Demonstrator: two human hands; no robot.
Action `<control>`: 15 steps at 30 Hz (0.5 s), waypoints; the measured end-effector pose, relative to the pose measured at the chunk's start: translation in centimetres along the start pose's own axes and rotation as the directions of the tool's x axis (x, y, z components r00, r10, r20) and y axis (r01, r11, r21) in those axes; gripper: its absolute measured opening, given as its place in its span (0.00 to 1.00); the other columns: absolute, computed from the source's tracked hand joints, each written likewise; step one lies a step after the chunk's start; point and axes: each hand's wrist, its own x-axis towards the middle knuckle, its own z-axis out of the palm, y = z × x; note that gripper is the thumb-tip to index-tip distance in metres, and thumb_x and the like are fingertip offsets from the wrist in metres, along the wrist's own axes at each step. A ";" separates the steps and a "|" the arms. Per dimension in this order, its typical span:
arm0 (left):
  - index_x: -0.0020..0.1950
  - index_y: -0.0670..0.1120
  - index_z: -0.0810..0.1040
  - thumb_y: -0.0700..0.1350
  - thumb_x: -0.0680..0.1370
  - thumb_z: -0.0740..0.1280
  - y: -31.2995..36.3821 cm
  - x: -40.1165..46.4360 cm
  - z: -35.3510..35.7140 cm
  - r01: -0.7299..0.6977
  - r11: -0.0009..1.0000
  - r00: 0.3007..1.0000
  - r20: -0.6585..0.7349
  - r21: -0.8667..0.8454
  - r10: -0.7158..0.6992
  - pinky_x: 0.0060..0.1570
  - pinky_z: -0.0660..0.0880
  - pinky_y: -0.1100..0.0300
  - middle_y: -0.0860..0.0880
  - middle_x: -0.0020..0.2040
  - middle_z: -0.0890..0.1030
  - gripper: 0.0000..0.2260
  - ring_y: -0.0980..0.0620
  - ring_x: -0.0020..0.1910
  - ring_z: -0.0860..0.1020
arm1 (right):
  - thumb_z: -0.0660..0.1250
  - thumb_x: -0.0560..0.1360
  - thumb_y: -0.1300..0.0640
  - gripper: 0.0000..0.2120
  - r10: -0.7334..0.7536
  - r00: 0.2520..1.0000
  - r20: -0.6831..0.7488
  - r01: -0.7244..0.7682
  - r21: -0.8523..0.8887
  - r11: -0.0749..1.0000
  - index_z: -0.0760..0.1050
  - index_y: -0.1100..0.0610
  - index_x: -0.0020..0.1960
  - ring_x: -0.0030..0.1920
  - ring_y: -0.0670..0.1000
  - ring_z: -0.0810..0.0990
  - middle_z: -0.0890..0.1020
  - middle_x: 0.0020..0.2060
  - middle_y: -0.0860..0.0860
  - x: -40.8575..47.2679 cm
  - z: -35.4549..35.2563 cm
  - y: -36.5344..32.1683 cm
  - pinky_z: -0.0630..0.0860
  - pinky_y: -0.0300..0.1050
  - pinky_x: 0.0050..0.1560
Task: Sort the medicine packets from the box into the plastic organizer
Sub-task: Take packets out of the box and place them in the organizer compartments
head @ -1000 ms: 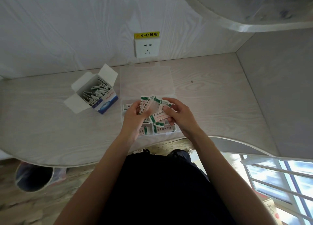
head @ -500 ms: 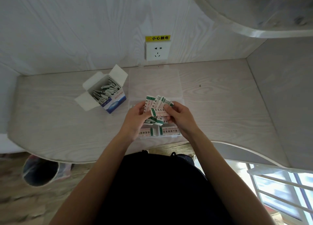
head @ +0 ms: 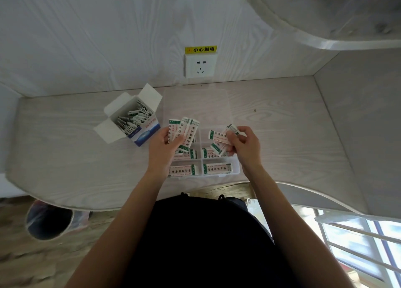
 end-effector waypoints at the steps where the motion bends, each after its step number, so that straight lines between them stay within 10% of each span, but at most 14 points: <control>1: 0.51 0.50 0.78 0.37 0.73 0.69 -0.1 0.0 0.0 0.004 1.000 1.000 0.000 -0.003 -0.004 0.50 0.77 0.57 0.49 0.50 0.83 0.10 0.52 0.49 0.82 | 0.67 0.76 0.62 0.08 -0.005 1.000 -0.010 0.004 -0.027 1.000 0.69 0.61 0.52 0.23 0.46 0.77 0.81 0.35 0.58 -0.1 0.1 0.3 0.75 0.38 0.25; 7: 0.50 0.52 0.78 0.38 0.73 0.70 -0.5 0.0 0.0 -0.007 1.000 1.000 0.008 0.006 0.007 0.49 0.77 0.57 0.50 0.49 0.83 0.10 0.52 0.49 0.82 | 0.66 0.76 0.61 0.07 -0.136 0.990 0.026 0.138 -0.243 0.960 0.77 0.54 0.53 0.33 0.51 0.84 0.83 0.40 0.52 -0.3 0.4 1.7 0.82 0.50 0.33; 15: 0.54 0.47 0.78 0.37 0.73 0.69 -0.8 0.0 -0.3 0.017 1.000 1.000 0.008 -0.019 -0.017 0.49 0.77 0.58 0.49 0.49 0.83 0.11 0.54 0.48 0.82 | 0.64 0.78 0.62 0.06 -0.103 0.993 -0.056 0.091 -0.191 0.977 0.78 0.55 0.52 0.28 0.49 0.82 0.81 0.39 0.54 0.3 -0.6 1.6 0.78 0.38 0.29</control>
